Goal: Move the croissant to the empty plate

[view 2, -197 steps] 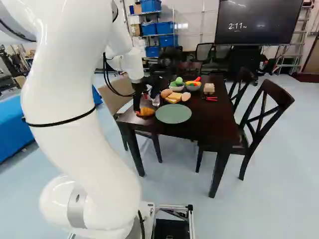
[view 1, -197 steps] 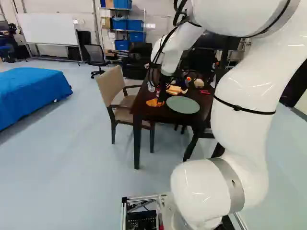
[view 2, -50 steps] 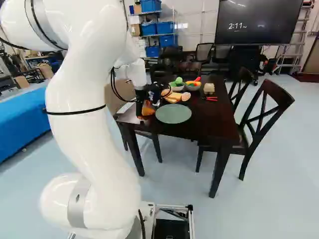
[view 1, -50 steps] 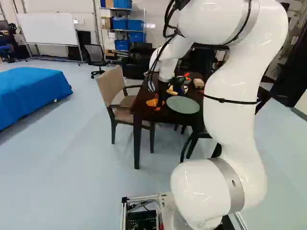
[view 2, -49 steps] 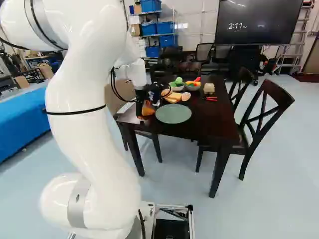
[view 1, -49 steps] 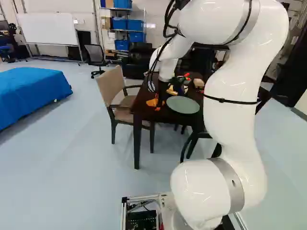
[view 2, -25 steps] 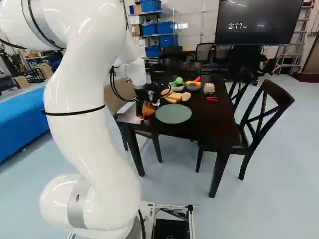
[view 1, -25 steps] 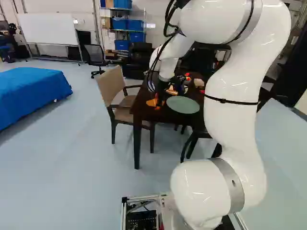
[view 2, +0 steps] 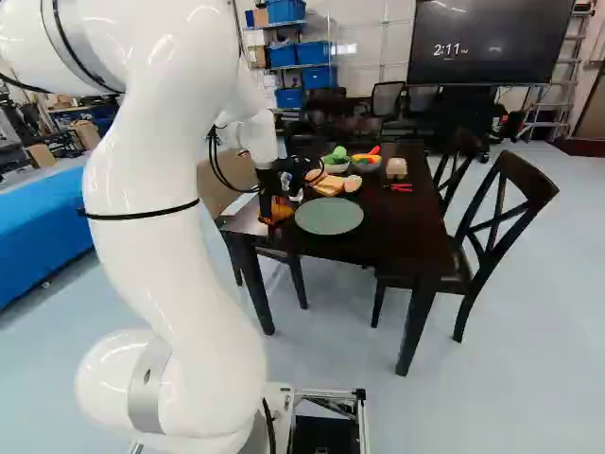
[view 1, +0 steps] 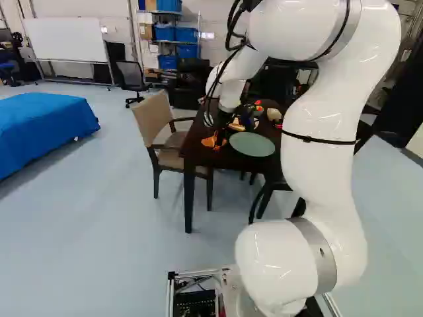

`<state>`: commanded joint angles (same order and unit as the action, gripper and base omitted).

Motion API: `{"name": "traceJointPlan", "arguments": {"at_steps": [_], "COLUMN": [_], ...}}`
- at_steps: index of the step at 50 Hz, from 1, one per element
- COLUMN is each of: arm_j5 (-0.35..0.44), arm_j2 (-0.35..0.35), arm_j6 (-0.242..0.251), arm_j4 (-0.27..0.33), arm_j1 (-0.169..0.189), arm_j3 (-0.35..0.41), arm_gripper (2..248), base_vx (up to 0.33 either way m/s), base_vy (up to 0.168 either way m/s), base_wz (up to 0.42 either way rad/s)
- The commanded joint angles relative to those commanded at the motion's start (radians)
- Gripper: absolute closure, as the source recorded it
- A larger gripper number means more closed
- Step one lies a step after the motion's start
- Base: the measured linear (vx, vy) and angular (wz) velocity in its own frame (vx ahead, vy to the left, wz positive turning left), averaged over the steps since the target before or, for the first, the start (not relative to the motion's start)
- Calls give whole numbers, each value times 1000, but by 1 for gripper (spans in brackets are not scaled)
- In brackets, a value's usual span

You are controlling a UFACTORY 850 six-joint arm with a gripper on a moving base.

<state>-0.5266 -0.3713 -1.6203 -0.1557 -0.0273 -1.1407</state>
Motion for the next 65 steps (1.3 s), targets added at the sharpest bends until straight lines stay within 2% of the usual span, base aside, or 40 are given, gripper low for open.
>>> {"name": "traceJointPlan", "arguments": {"at_steps": [11, 12, 16, 17, 22, 23, 28, 48, 54, 65], "arm_j5": [0, 0, 0, 0, 0, 0, 0, 0, 0, 0], "arm_j2": [2, 2, 2, 2, 2, 2, 2, 2, 2, 2], "arm_j6": [0, 0, 0, 0, 0, 0, 0, 0, 0, 0], "arm_j4": [0, 0, 0, 0, 0, 0, 0, 0, 0, 0], "arm_j1": [0, 0, 0, 0, 0, 0, 0, 0, 0, 0], "arm_j3": [0, 0, 0, 0, 0, 0, 0, 0, 0, 0], "arm_gripper": [79, 91, 91, 103, 103, 115, 121, 119, 133, 132], "base_vx": [0, 0, 0, 0, 0, 0, 0, 0, 0, 0], "base_vy": [0, 0, 0, 0, 0, 0, 0, 0, 0, 0], "base_wz": [0, 0, 0, 0, 0, 0, 0, 0, 0, 0]}}
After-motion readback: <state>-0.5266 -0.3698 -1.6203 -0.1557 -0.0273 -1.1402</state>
